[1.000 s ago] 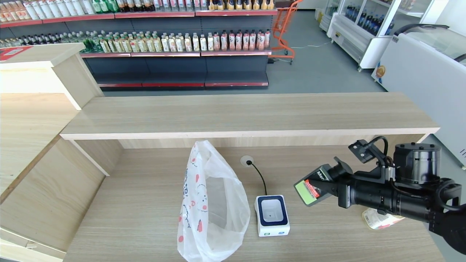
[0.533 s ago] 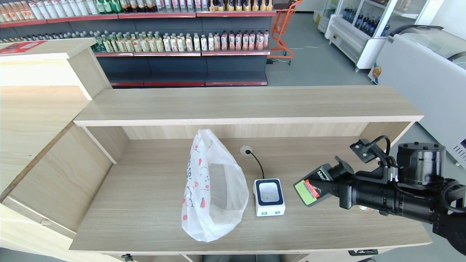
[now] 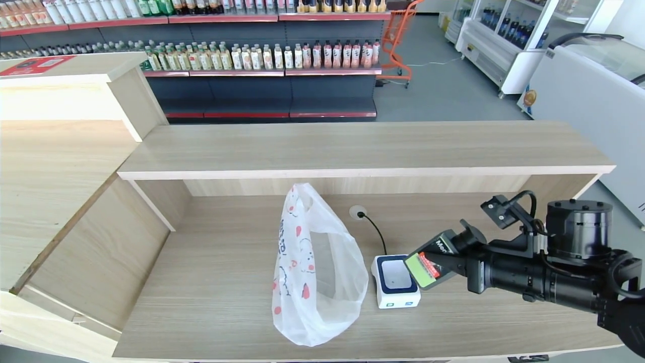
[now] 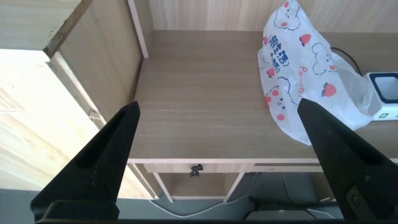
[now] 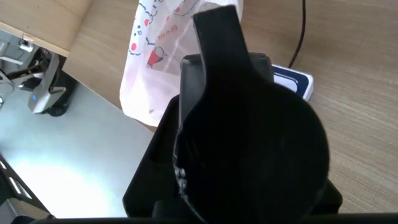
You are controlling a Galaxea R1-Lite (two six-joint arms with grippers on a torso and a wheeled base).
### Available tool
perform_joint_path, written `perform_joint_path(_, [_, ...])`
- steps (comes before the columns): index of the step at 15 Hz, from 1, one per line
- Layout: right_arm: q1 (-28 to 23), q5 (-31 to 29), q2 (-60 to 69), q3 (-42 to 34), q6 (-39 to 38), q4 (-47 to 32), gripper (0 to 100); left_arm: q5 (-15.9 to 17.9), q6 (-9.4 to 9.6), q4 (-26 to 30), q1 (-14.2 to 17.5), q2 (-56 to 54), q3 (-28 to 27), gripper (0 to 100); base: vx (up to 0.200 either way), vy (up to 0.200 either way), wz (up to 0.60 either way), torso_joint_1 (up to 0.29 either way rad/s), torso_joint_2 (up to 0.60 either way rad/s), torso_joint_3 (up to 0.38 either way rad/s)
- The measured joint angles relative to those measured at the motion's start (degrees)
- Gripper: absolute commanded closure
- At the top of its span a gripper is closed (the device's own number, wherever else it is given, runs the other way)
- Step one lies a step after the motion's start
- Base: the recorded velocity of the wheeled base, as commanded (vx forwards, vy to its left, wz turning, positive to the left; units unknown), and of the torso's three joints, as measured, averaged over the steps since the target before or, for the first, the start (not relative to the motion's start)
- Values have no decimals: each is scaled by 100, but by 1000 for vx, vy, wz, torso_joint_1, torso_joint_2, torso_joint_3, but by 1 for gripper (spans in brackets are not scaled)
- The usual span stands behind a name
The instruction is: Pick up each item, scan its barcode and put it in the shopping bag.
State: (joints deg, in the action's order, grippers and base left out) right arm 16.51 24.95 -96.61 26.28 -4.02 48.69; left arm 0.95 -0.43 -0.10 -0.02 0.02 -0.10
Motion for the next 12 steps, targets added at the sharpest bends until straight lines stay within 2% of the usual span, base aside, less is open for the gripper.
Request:
perform_joint_path(3, [171,-66,-284,133,208,9,100,0,0,0,2,0,0,0,0,0,0,0,0,0])
perform_joint_path(7, [534,-372,-1139,703,1185,11,100,0,0,2,-2,0,0,0,0,0,0,0,0,0])
perform_joint_path(12, [997,-413,-2415,2013,2178,-20,100,2,0,2,-2,0,0,0,0,0,0,0,0,0])
